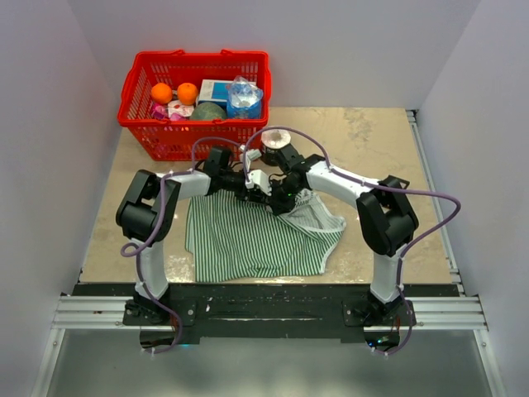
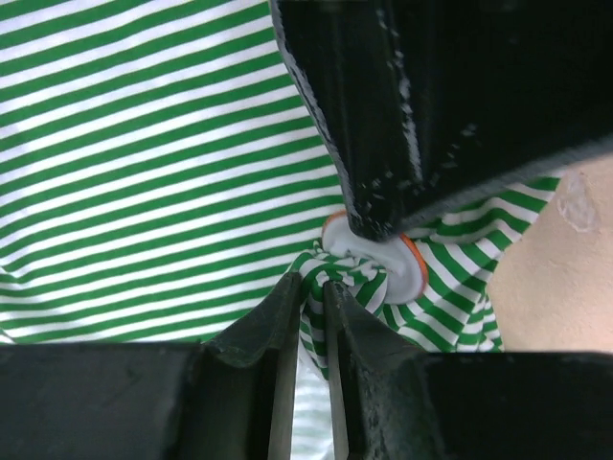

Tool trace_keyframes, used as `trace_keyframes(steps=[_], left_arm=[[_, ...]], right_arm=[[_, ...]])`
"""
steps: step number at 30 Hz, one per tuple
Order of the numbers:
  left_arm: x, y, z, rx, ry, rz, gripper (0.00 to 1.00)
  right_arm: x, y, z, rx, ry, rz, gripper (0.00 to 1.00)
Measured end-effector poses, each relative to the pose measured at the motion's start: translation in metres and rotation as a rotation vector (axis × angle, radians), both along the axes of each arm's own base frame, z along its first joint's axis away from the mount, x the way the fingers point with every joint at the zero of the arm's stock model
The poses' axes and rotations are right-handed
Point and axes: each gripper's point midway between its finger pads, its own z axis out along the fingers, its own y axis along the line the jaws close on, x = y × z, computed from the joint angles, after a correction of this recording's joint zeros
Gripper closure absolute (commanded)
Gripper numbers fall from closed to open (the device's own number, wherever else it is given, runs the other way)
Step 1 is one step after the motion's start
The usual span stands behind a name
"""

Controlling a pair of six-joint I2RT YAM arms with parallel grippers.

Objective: Remove the brooch from the garment

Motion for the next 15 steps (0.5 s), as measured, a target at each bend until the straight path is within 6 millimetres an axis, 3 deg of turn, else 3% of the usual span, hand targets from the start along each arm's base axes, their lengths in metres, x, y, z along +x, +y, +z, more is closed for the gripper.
trace_keyframes(steps=[10, 15], left_arm=[[0.01, -0.001, 0.005, 0.005, 0.016, 0.067, 1.0], [0.028, -0.007, 0.019, -0.014, -0.031, 0.089, 1.0]], right_arm=[[-0.01, 0.002, -0.007, 0.011, 0.052, -0.042, 0.83], [-0.026, -0.001, -0.012, 0.005, 0.124, -0.052, 0.83]])
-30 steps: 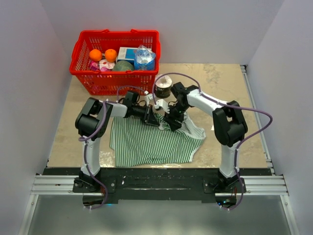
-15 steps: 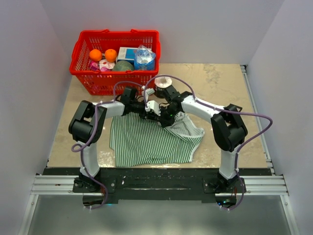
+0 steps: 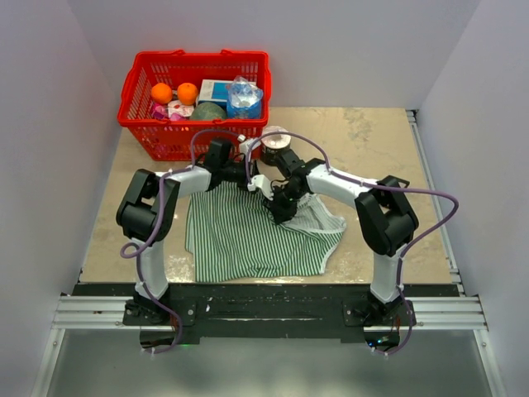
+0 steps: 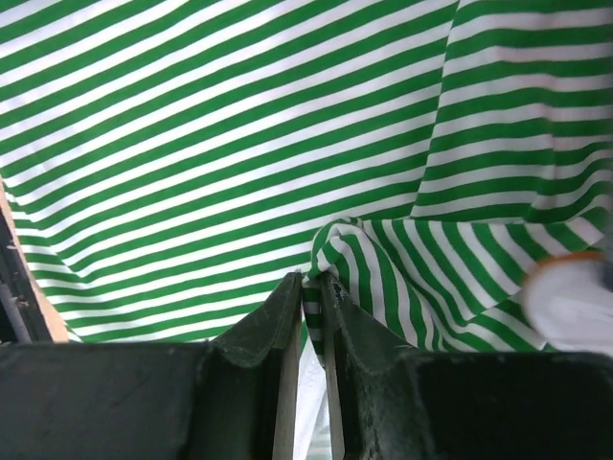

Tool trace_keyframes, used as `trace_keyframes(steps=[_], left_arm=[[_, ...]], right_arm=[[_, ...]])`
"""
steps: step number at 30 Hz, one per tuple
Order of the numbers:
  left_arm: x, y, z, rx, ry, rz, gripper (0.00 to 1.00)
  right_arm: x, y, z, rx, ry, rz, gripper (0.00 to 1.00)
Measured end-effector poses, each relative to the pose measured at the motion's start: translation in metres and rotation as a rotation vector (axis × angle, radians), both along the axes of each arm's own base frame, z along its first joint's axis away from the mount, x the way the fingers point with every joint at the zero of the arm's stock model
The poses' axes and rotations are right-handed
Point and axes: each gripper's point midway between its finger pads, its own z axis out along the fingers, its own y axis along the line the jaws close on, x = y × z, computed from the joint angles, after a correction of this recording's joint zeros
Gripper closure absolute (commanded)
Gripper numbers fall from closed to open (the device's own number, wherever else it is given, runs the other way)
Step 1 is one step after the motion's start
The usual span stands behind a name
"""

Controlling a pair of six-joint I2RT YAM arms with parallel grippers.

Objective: Remove the brooch from the garment

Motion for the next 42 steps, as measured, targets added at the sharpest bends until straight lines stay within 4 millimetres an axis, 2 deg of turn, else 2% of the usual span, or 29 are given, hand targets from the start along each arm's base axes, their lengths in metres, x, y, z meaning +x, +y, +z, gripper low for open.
trace_keyframes(steps=[4, 6, 8, 11, 13, 15, 16, 18, 21, 23, 25, 29, 32, 37, 40, 42], left_arm=[[0.008, -0.002, 0.008, -0.003, -0.041, -0.005, 1.0], [0.006, 0.003, 0.004, 0.015, -0.042, -0.013, 1.0], [0.0, 0.015, -0.004, 0.042, -0.031, -0.014, 1.0], [-0.011, 0.039, -0.009, 0.07, -0.01, -0.005, 1.0], [-0.02, 0.053, -0.007, 0.077, -0.003, -0.011, 1.0], [-0.029, 0.059, -0.003, 0.078, -0.012, -0.046, 1.0], [-0.033, 0.059, -0.002, 0.076, -0.021, -0.067, 1.0], [-0.046, 0.059, -0.002, 0.078, -0.036, -0.128, 1.0], [-0.067, 0.062, -0.01, 0.089, -0.017, -0.208, 1.0], [-0.08, 0.064, -0.017, 0.084, 0.014, -0.254, 1.0], [-0.091, 0.065, -0.025, 0.08, 0.051, -0.289, 1.0], [-0.107, 0.063, -0.04, 0.067, 0.121, -0.343, 1.0], [-0.113, 0.058, -0.05, 0.061, 0.159, -0.383, 1.0], [-0.112, 0.052, -0.06, 0.046, 0.195, -0.418, 1.0], [-0.112, 0.051, -0.063, 0.043, 0.209, -0.42, 1.0], [-0.111, 0.051, -0.064, 0.046, 0.211, -0.417, 1.0]], right_arm=[[0.002, -0.006, 0.0, -0.009, 0.026, -0.045, 0.85], [0.014, -0.015, 0.003, -0.011, 0.03, -0.1, 0.84], [0.047, -0.029, 0.013, -0.011, 0.011, -0.189, 0.83], [0.122, -0.048, 0.034, 0.021, -0.088, -0.323, 0.85], [0.163, -0.065, 0.049, 0.034, -0.171, -0.401, 0.81], [0.185, -0.078, 0.062, 0.038, -0.224, -0.46, 0.73], [0.19, -0.079, 0.068, 0.044, -0.241, -0.472, 0.62], [0.197, -0.075, 0.079, 0.072, -0.265, -0.491, 0.55], [0.183, -0.062, 0.086, 0.102, -0.251, -0.471, 0.5], [0.161, -0.054, 0.089, 0.128, -0.23, -0.43, 0.48], [0.129, -0.045, 0.099, 0.17, -0.202, -0.351, 0.47], [0.084, -0.028, 0.108, 0.228, -0.18, -0.201, 0.47], [0.058, -0.016, 0.092, 0.243, -0.119, -0.098, 0.47], [0.016, 0.001, 0.039, 0.202, 0.053, 0.032, 0.43], [0.0, 0.008, 0.015, 0.176, 0.131, 0.06, 0.47], [-0.005, 0.011, 0.006, 0.169, 0.158, 0.069, 0.48]])
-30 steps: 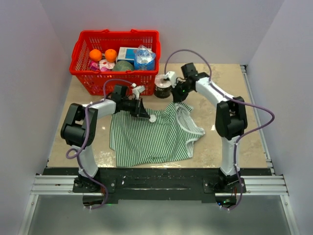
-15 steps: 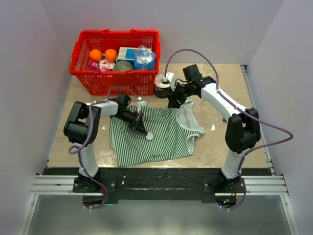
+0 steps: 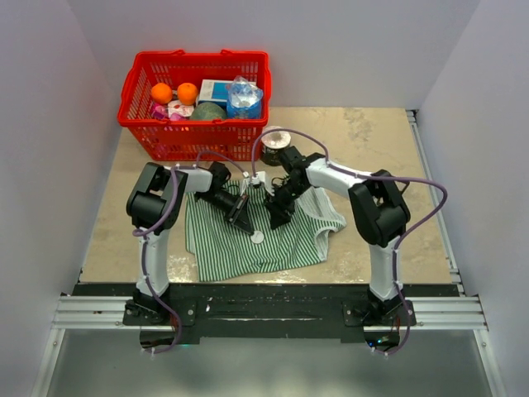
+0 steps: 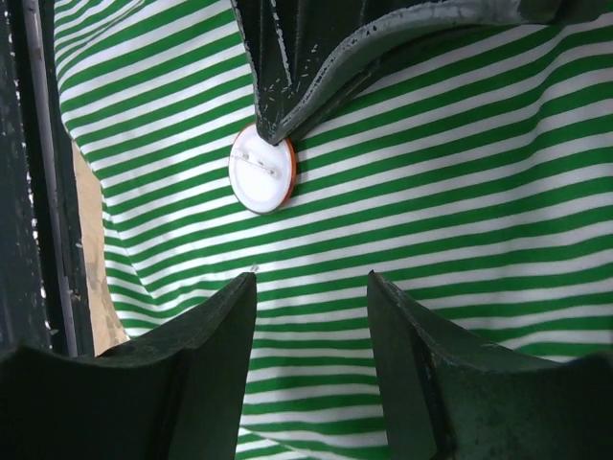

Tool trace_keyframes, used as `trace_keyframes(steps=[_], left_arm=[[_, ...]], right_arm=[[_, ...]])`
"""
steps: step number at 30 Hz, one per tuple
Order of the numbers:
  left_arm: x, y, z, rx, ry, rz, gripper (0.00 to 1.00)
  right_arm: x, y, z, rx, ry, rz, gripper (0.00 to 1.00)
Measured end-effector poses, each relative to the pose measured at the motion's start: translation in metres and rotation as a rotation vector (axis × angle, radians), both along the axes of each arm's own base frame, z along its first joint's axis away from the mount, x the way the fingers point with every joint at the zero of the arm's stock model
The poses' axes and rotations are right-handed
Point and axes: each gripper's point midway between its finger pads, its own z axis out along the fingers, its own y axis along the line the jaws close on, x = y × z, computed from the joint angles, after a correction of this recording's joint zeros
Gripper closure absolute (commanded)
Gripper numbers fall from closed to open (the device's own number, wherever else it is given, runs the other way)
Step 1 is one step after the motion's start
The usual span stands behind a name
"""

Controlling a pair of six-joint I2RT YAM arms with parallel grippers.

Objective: Remove the brooch from the garment

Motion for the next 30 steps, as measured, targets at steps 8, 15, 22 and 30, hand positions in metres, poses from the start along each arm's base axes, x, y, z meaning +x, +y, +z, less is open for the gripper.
trace_keyframes(steps=[8, 15, 22, 30], left_arm=[[0.002, -0.001, 0.0, 0.017, 0.029, 0.026, 1.0], [0.002, -0.001, 0.0, 0.017, 0.076, 0.075, 1.0], [-0.008, 0.003, 0.007, 0.022, 0.058, 0.114, 1.0], [-0.007, 0.025, 0.008, 0.066, 0.058, 0.22, 1.0]], right_arm=[[0.001, 0.007, -0.016, -0.021, 0.087, -0.073, 0.48], [0.004, 0.026, -0.018, 0.004, 0.229, -0.174, 0.48], [0.004, 0.033, -0.016, 0.004, 0.307, -0.209, 0.49], [-0.002, 0.022, -0.01, -0.01, 0.272, -0.314, 0.42]])
